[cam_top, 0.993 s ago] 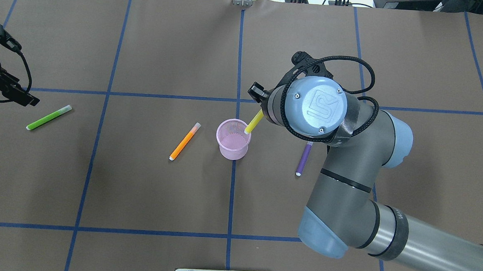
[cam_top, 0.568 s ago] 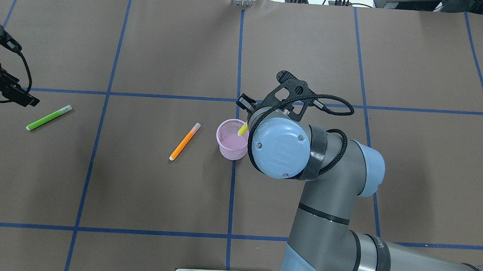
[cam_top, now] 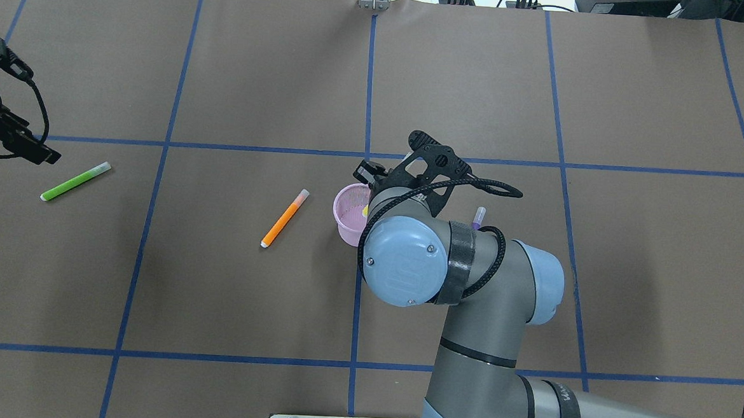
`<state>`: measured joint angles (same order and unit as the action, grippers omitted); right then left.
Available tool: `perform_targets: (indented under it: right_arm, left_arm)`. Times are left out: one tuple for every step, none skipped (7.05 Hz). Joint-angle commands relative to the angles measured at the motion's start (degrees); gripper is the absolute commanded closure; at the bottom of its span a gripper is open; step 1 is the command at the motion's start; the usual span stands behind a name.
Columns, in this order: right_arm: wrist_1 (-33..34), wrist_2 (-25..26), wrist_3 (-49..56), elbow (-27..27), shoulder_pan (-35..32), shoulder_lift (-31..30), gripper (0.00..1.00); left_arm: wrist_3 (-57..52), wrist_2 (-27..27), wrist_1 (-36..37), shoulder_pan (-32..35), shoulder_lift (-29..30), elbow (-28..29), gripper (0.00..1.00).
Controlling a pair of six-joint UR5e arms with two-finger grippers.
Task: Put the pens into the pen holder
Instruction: 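Lower the yellow pen into the cup and open the right gripper, then withdraw the right gripper from the cup while the left gripper reaches the green pen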
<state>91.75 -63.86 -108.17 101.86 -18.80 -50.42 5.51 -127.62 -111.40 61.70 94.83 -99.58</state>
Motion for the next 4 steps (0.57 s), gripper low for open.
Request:
perform_targets:
  right_arm:
    - [-0.08, 0.13, 0.15, -1.4, 0.43, 0.68, 0.55]
    - [-0.08, 0.13, 0.41, -1.4, 0.43, 0.85, 0.01]
    - [-0.08, 0.05, 0.42, -1.14, 0.43, 0.94, 0.0]
    - [-0.08, -0.3, 0.5, -0.01, 0.43, 0.94, 0.0]
  left_arm:
    - [0.29, 0.0, -0.05, -0.09, 0.09, 0.79, 0.02]
    - [0.56, -0.09, 0.04, -0.09, 0.09, 1.14, 0.02]
    - [0.65, -0.26, 0.04, -0.09, 0.18, 1.58, 0.02]
    - [0.65, -0.7, 0.13, -0.17, 0.18, 2.1, 0.02]
